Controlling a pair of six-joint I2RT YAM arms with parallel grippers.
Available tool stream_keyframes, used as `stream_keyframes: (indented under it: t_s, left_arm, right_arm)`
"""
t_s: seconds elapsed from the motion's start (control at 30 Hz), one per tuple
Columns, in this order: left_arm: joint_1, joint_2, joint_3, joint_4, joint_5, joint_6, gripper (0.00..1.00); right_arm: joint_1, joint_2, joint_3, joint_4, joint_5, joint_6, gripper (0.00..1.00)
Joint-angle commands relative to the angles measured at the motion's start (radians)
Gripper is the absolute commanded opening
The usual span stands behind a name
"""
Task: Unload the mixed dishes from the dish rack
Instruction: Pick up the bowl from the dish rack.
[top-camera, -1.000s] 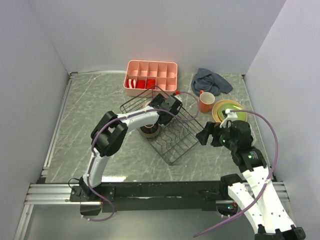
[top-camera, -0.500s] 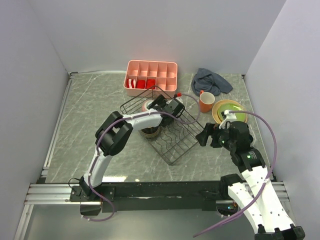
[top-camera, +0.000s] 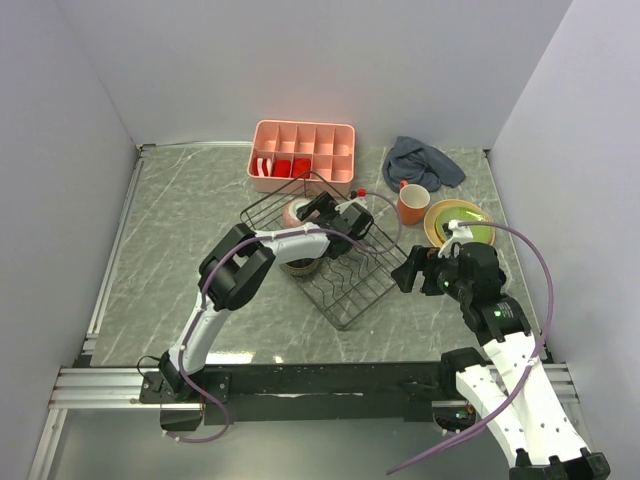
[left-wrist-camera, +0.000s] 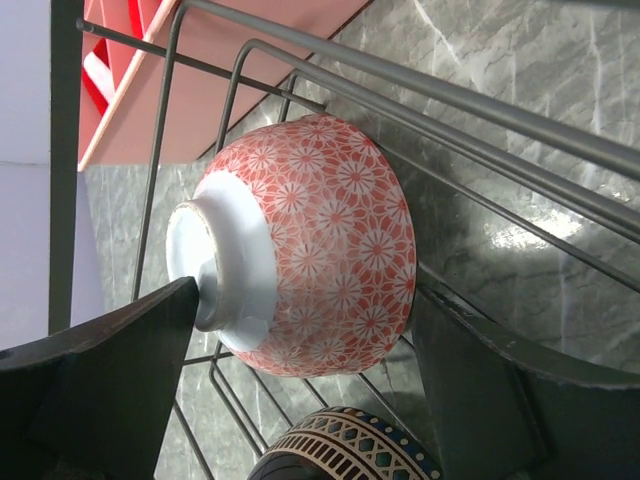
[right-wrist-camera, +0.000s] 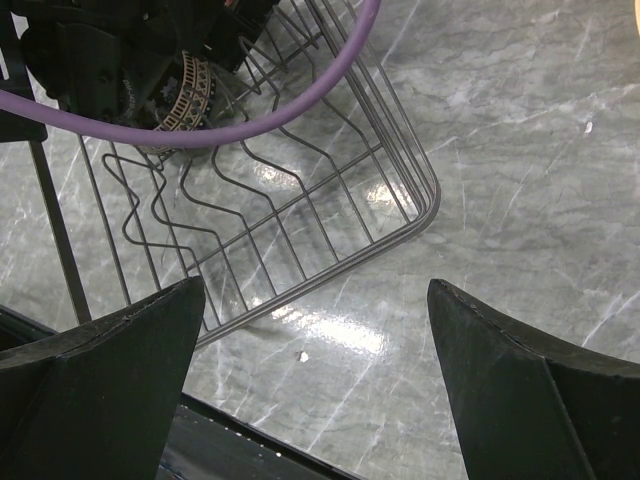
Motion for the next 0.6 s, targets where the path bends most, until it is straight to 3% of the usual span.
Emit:
stream_keyframes:
  t_s: [0.0,0.07,0.23,0.27,0.57]
  left_arm:
    - [-0.014,0.013,-0.018,-0.010,0.006,0.006,0.88]
    - [-0.016,0.002,-0.020,-0.005,0.001,0.008,0.81]
    - [-0.024,-0.040,-0.026,-0.004,-0.013,0.018,0.75]
    - [-0.025,-0.044,-0.027,-0.004,-0.016,0.023,0.69]
    - [-0.028,-0.119,-0.029,-0.027,-0.033,0.014,0.55]
  right_arm:
    - [0.005,-0.012,-0.001,0.038,-0.010,-0.004,1.00]
    - [0.007,-0.014,-0.001,0.038,-0.010,-0.002,1.00]
    - [0.005,-0.015,0.001,0.038,-0.010,-0.004,1.00]
    - [0.007,-0.015,0.001,0.038,-0.010,-0.004,1.00]
    - [0.005,-0.029,-0.002,0.038,-0.010,-0.001,1.00]
